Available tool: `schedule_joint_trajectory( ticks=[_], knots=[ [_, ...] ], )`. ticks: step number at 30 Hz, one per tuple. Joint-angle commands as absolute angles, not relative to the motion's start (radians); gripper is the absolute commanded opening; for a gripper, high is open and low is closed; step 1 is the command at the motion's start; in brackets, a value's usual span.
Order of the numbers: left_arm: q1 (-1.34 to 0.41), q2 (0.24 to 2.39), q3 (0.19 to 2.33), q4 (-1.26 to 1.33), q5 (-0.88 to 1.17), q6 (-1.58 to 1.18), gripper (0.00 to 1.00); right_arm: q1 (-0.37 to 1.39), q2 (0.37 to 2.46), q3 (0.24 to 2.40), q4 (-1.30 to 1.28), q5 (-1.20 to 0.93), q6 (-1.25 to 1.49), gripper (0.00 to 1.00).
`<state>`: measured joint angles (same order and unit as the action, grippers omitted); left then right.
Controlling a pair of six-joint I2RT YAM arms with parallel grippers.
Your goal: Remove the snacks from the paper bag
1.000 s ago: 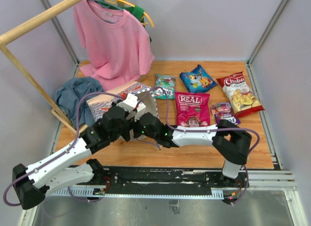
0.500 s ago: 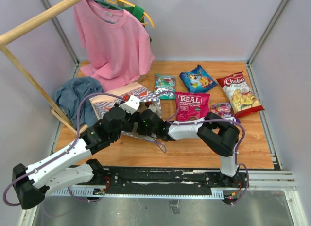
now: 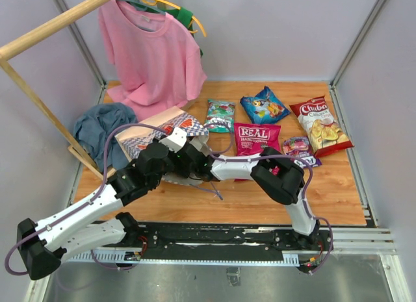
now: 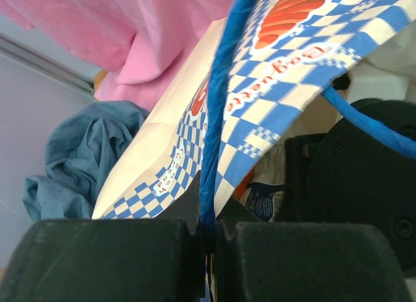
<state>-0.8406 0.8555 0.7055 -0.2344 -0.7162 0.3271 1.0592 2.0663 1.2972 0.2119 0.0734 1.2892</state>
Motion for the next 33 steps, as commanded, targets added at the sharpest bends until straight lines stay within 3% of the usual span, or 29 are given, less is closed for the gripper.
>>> schedule_joint_trajectory(
  ticks=[1, 4, 5, 17, 25, 33],
  knots=[
    [-0.842, 0.839, 0.705, -0.187, -0.713, 0.304, 0.00, 1.066, 2.127, 1.325, 0.111, 0.039, 1.319, 0.37],
    [-0.837, 0.842, 0.704, -0.187, -0.716, 0.301, 0.01, 1.067, 2.117, 1.322, 0.149, 0.017, 1.288, 0.06],
    [-0.835, 0.844, 0.704, -0.188, -0.716, 0.301, 0.01, 1.068, 2.099, 1.313, 0.160, 0.014, 1.274, 0.01],
    [-0.801, 0.884, 0.716, -0.202, -0.716, 0.278, 0.01, 1.220, 1.683, 1.021, 0.180, 0.254, 1.073, 0.01],
    [-0.793, 0.904, 0.723, -0.216, -0.722, 0.273, 0.00, 1.377, 1.517, 1.062, 0.071, 0.527, 0.847, 0.01],
    [-0.791, 0.902, 0.722, -0.216, -0.726, 0.272, 0.01, 1.387, 1.324, 1.002, -0.013, 0.691, 0.743, 0.01]
  ],
)
